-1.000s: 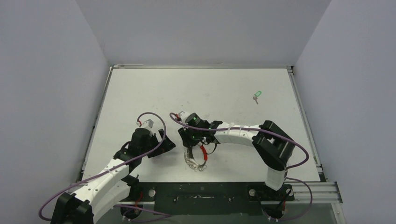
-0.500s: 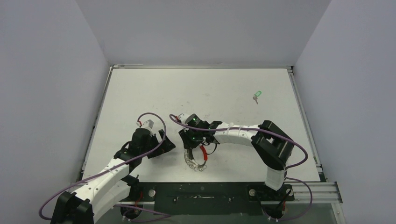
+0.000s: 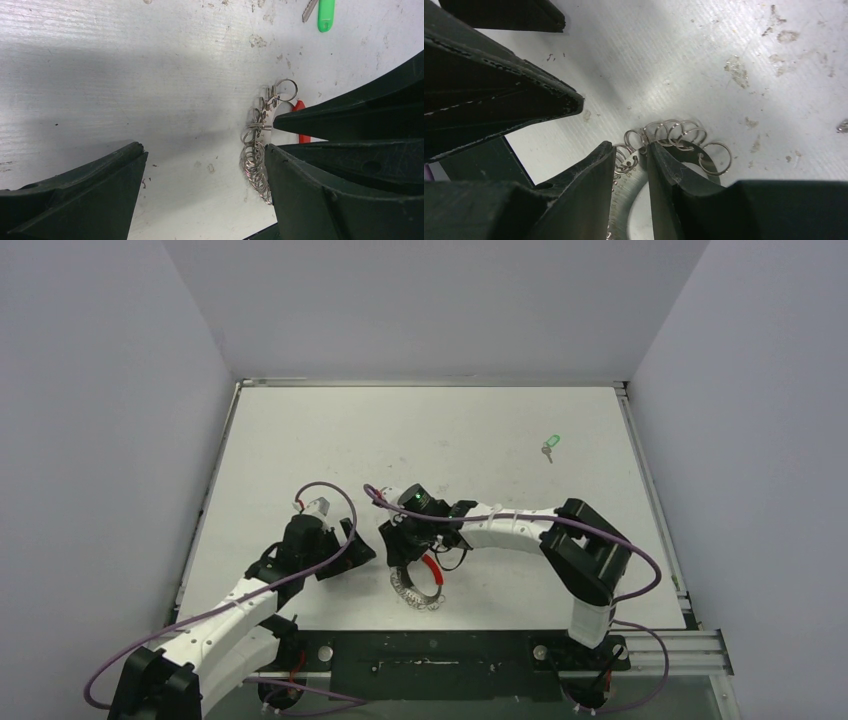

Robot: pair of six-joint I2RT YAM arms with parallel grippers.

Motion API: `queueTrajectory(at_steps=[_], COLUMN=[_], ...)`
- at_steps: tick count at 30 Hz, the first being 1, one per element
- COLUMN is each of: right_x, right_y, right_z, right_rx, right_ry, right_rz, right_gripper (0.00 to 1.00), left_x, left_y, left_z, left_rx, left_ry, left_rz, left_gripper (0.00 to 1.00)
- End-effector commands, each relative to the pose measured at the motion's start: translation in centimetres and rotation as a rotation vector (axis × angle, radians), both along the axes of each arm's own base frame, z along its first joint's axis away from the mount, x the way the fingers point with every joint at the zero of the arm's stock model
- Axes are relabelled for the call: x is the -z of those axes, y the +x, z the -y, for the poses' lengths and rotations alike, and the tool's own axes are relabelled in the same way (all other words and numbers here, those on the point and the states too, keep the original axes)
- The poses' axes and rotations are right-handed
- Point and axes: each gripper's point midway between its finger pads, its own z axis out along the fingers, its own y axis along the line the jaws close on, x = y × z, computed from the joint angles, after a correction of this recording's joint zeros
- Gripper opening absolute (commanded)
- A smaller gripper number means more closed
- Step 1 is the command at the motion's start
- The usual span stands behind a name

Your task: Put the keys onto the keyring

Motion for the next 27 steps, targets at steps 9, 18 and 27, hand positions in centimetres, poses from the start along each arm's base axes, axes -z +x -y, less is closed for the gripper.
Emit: queueTrajectory(at_steps=[9,18,27], right_x=[-3.0,-2.4,-1.2], right_y=[3.3,3.9,3.5], right_z=[1.0,0.5,-1.2], right_rx=[0.130,0.166,0.137], right_ry=[0.034,0.047,0.015], right_rz=[0.125,0.099,0.084], right_gripper=[0.29,0.17,0.12], left_x=[-1.1,-1.0,0.4], left_y=[0.8,2.6,3.3], left_z=[1.5,3.7,6.1], left_rx=[0.024,0.063,0.119], left_ry=[-0.080,-0.142,-0.210], left_rz=[0.022,0.006,-0.040], left_gripper=[0.76,0.58,0.23])
